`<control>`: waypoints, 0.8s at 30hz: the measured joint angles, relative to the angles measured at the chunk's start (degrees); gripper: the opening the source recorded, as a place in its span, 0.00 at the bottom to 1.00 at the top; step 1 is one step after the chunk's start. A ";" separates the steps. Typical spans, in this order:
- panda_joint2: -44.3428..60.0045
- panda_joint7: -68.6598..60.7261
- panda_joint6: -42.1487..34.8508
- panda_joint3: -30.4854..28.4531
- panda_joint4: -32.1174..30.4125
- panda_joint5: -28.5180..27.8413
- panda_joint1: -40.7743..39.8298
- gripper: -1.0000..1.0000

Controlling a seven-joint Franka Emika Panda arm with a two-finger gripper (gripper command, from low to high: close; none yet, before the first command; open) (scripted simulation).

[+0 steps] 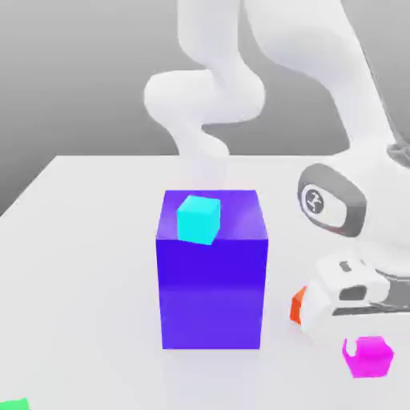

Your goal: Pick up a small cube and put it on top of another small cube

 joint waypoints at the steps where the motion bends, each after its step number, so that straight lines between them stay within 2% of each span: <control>1: 0.21 -0.38 -0.66 -1.10 0.88 0.79 -1.64 0.00; 13: 0.96 -5.14 -6.85 -12.83 9.68 10.11 -20.05 0.00; 17: 7.58 -6.20 -3.38 -15.96 13.65 12.53 -25.05 0.00; 18: 8.75 -6.25 -2.50 -16.20 14.00 12.69 -25.37 1.00; 24: 9.34 -6.23 -2.09 -16.34 14.18 12.71 -25.51 1.00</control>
